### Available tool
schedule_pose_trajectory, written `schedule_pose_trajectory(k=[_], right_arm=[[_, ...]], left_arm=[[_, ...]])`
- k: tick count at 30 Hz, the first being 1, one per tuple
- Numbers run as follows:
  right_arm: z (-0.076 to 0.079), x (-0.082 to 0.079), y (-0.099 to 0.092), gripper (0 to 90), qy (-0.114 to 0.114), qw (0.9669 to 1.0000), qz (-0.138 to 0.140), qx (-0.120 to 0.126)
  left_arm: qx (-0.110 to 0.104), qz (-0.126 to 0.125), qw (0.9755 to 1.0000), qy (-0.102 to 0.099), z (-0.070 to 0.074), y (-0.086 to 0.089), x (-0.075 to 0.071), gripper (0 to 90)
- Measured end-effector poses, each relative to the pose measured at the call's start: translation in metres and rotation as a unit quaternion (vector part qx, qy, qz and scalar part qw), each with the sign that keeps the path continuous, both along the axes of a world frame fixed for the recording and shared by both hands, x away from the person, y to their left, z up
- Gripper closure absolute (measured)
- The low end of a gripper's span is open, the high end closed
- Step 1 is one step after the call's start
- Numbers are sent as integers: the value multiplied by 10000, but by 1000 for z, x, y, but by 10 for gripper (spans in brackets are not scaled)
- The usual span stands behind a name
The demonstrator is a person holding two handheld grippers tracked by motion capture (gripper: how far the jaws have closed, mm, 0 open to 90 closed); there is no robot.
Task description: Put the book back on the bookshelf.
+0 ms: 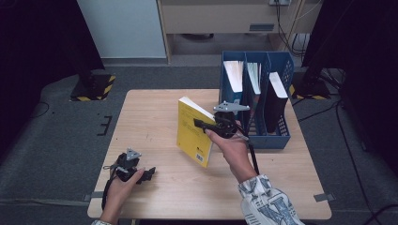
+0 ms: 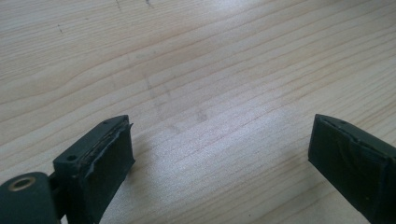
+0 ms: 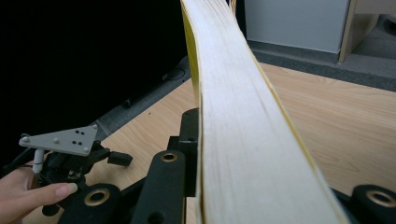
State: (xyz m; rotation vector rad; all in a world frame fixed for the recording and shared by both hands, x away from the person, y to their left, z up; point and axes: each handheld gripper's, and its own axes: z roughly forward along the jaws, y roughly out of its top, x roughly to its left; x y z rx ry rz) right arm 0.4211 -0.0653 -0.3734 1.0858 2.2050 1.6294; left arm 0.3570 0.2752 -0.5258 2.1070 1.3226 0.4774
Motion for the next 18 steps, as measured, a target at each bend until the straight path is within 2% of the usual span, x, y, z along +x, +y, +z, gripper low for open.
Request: schedule_pose_trajectory(k=[4,12,18], right_arm=[[0,-2,-5,752,32,10000,-33,-19],[1,-7,-20,752,134,9998,-127,116],[8,-12,-33,752,62,9998,-187,93]], left_arm=[[12,-17,10000,6,-1,-2,0,60],[55,-24,10000,48,-2,-2,0,60],[79,-32,10000,44,-3,-2,0,55]])
